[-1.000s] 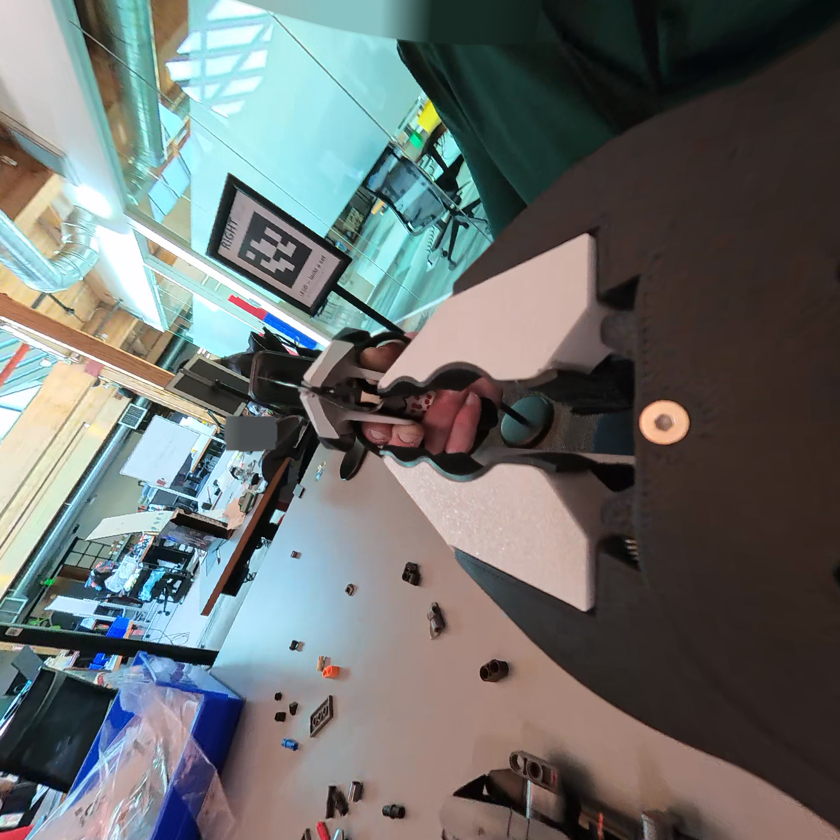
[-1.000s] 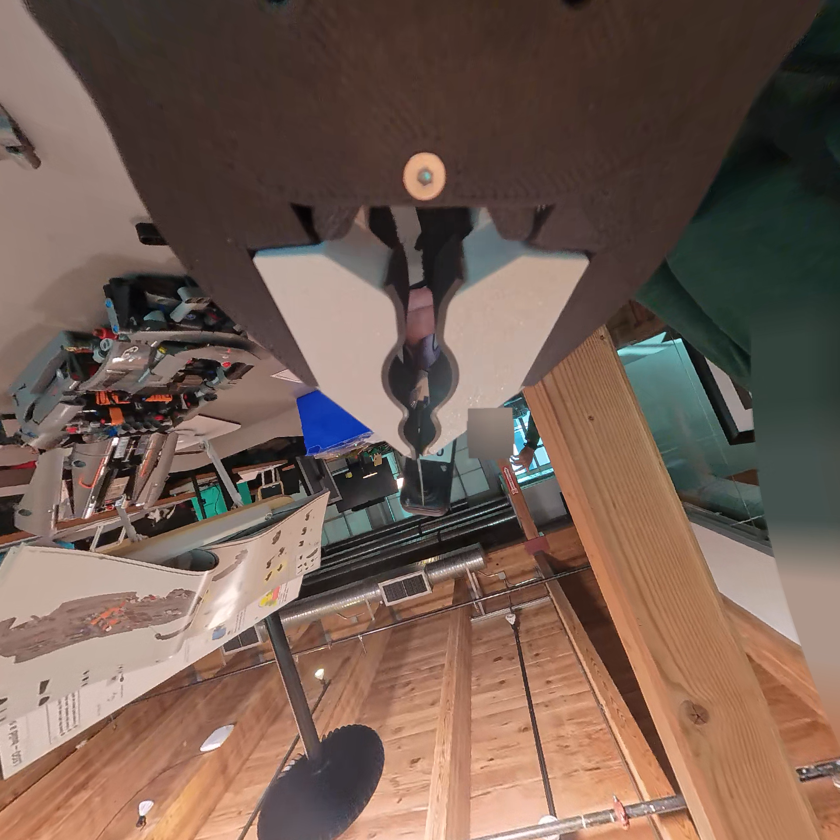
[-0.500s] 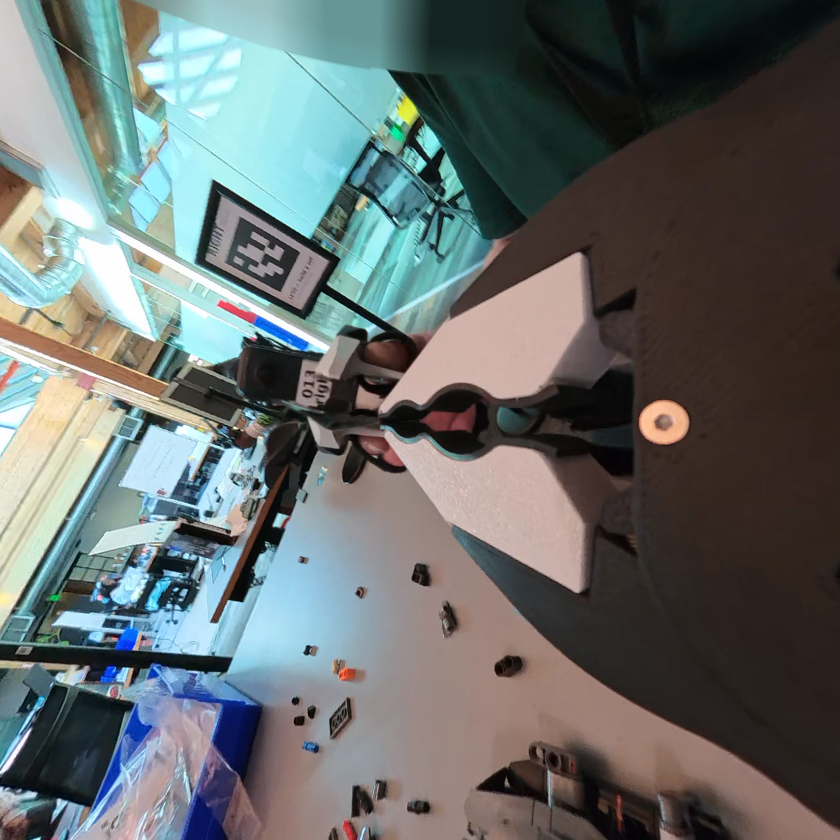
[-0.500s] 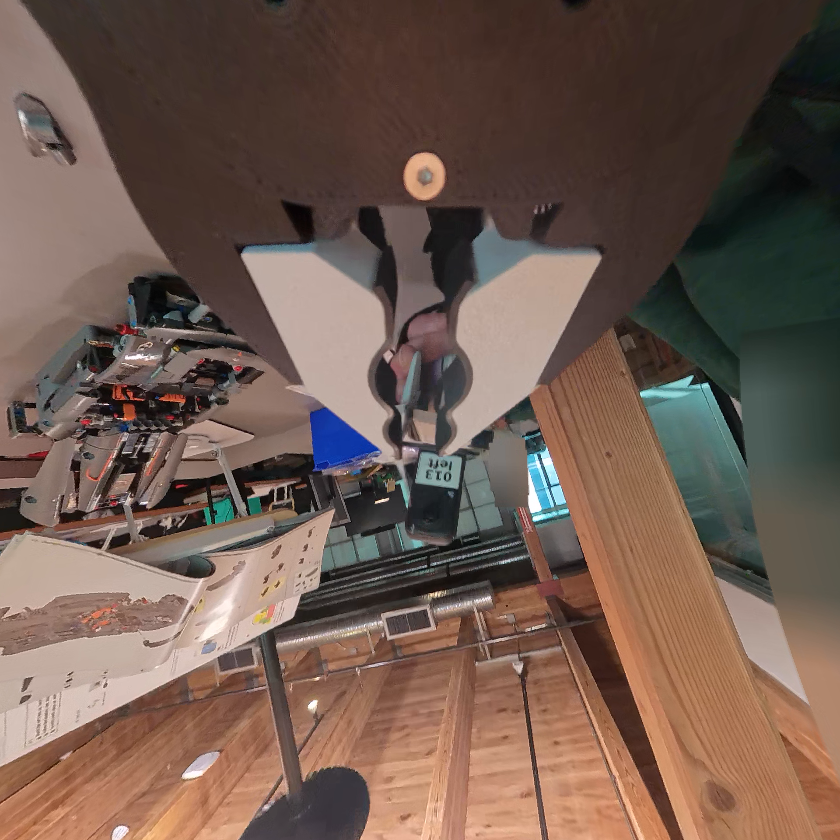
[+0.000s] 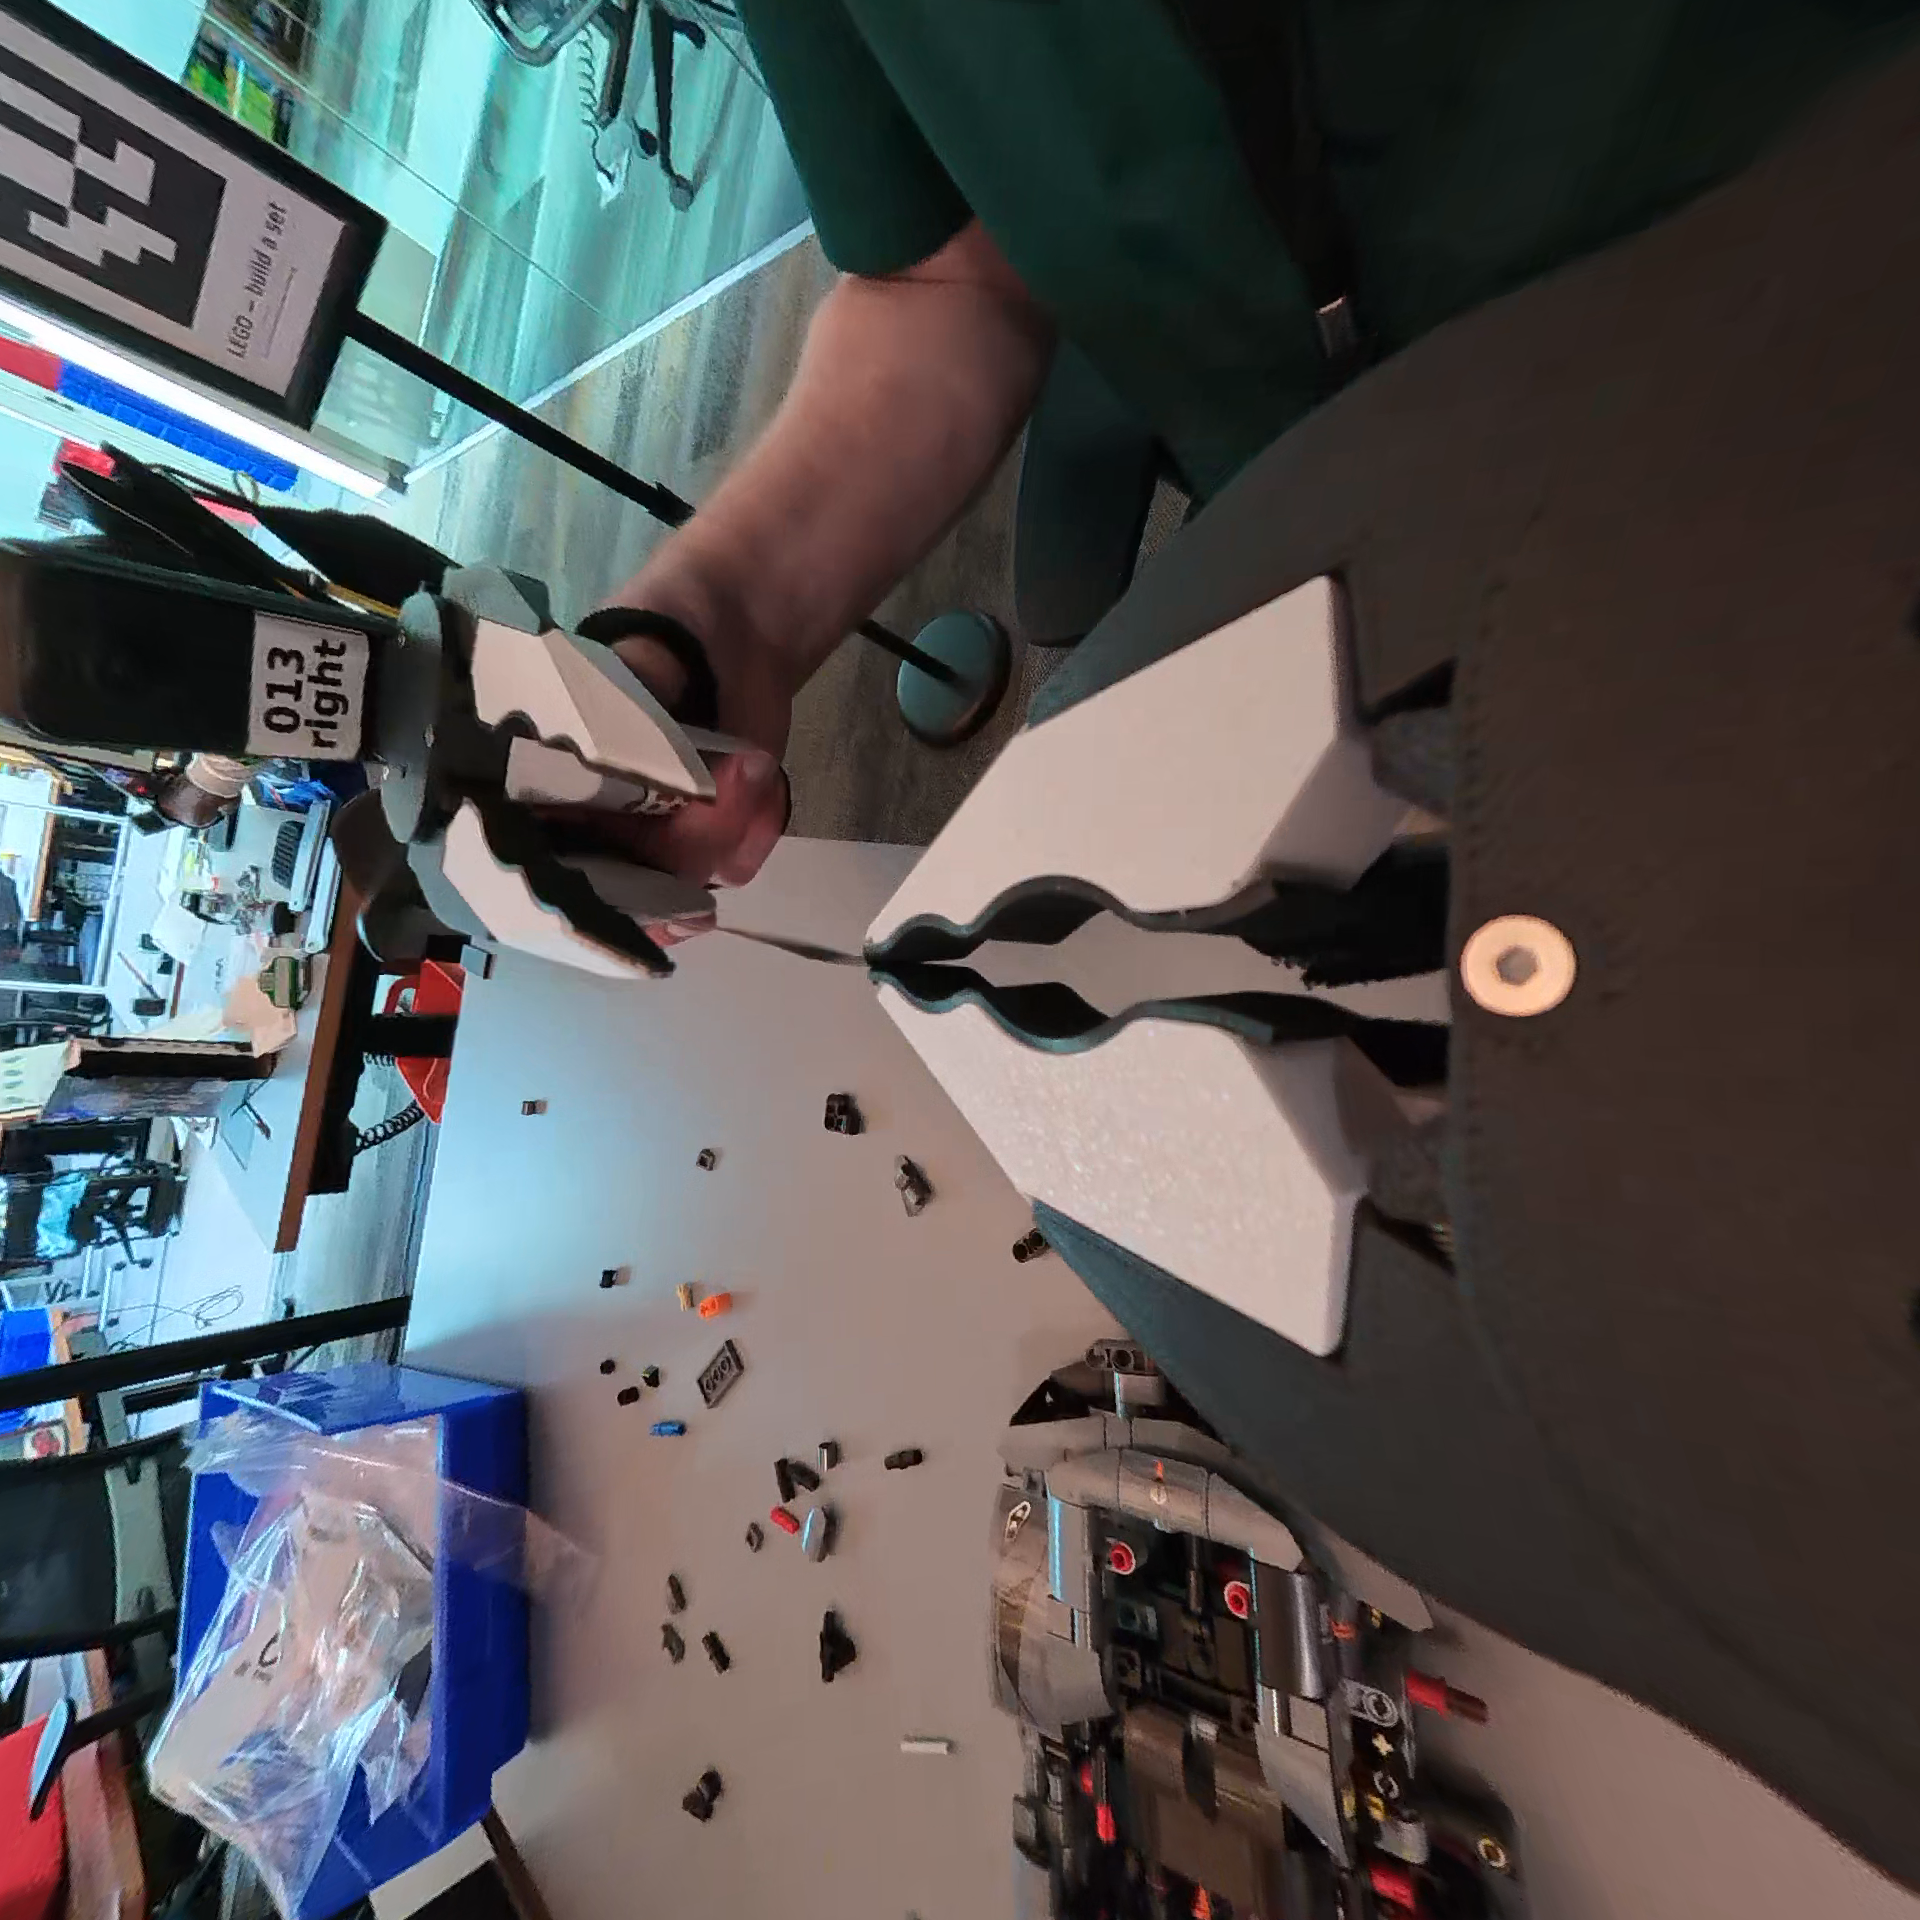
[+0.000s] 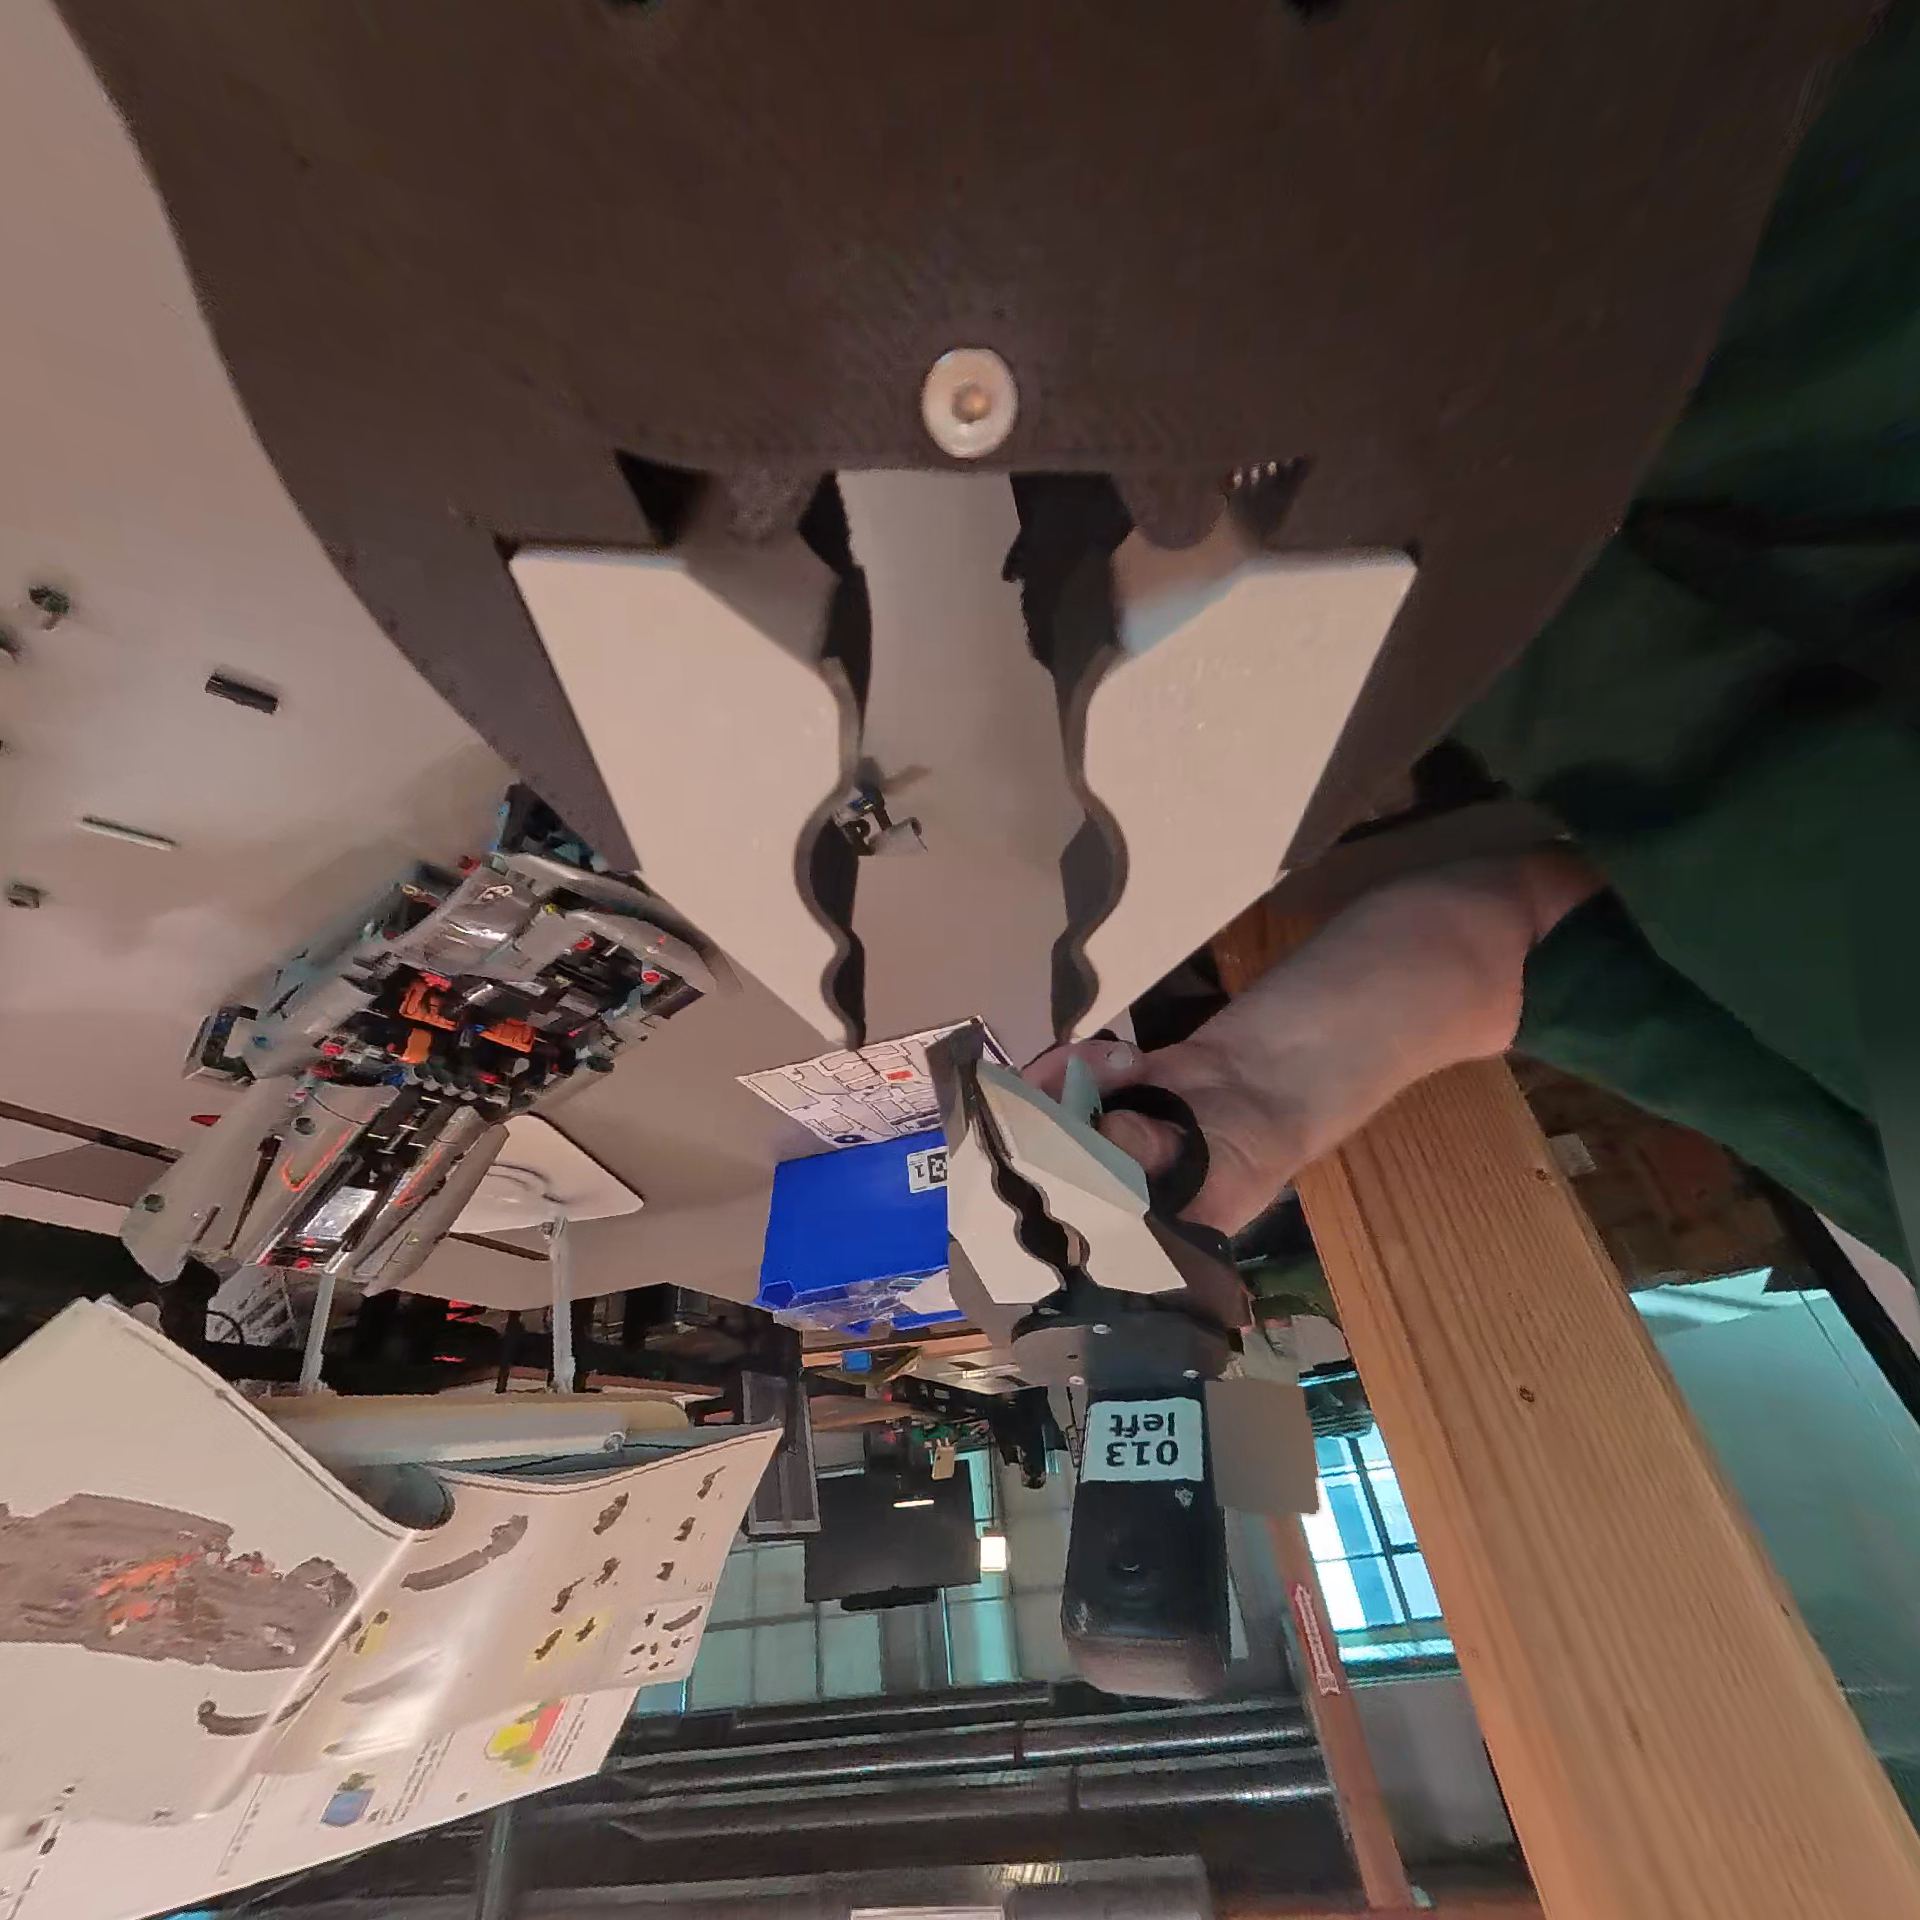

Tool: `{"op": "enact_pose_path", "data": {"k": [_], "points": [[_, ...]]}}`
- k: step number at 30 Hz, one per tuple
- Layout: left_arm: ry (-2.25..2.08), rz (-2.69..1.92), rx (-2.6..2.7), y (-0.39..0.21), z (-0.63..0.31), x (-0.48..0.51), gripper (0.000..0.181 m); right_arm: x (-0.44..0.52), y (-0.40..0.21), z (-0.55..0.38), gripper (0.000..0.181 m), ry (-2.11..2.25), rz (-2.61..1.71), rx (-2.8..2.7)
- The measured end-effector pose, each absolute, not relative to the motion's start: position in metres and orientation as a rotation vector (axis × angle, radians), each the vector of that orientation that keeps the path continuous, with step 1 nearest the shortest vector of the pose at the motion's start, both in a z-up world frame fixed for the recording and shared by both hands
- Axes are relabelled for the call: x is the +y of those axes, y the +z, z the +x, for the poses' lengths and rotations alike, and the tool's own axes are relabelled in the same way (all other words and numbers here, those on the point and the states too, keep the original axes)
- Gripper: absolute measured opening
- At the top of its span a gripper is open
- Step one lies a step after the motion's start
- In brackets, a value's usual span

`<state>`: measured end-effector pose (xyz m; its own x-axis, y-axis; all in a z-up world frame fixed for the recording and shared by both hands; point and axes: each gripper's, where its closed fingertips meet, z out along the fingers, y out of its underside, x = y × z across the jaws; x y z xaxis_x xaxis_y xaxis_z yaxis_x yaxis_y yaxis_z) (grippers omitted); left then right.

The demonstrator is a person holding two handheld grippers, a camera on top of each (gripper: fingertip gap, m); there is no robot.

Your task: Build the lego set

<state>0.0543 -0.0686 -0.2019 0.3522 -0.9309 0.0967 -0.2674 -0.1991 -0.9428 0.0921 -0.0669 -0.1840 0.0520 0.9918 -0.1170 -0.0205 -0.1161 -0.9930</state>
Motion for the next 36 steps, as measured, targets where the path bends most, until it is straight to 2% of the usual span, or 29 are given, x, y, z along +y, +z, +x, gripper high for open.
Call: {"op": "enact_pose_path", "data": {"k": [5,9,16,21,22,23,27,31,36], "points": [[-0.841,-1.741,1.146,-0.21,0.053,-0.069,0.0,-0.067,-0.186,0.082,0.02,1.205,-1.328,-1.133],[-0.845,-1.756,1.172,-0.213,0.054,-0.07,0.0,-0.064,-0.189,0.078,0.0,1.191,-1.351,-1.148],[-0.865,-1.728,1.166,-0.211,0.053,-0.069,0.0,-0.061,-0.187,0.076,0.0,1.225,-1.387,-1.114],[-0.773,-1.687,1.171,-0.209,0.048,-0.064,0.021,-0.052,-0.192,0.073,0.0,1.233,-1.455,-1.047],[-0.708,-1.693,1.174,-0.212,0.045,-0.06,0.027,-0.05,-0.194,0.073,0.0,1.223,-1.47,-1.033],[-0.595,-1.716,1.153,-0.215,0.036,-0.05,0.042,-0.047,-0.192,0.075,0.0,1.227,-1.472,-1.01],[-0.483,-1.741,1.201,-0.229,0.021,-0.046,0.045,-0.035,-0.193,0.084,0.0,1.24,-1.528,-0.928],[-0.463,-1.841,1.285,-0.27,0.019,-0.047,0.054,-0.03,-0.21,0.074,0.0,1.306,-1.662,-0.899],[-0.592,-1.906,1.303,-0.3,0.02,-0.051,0.058,-0.022,-0.238,0.065,0.0,1.388,-1.827,-0.806]]}}
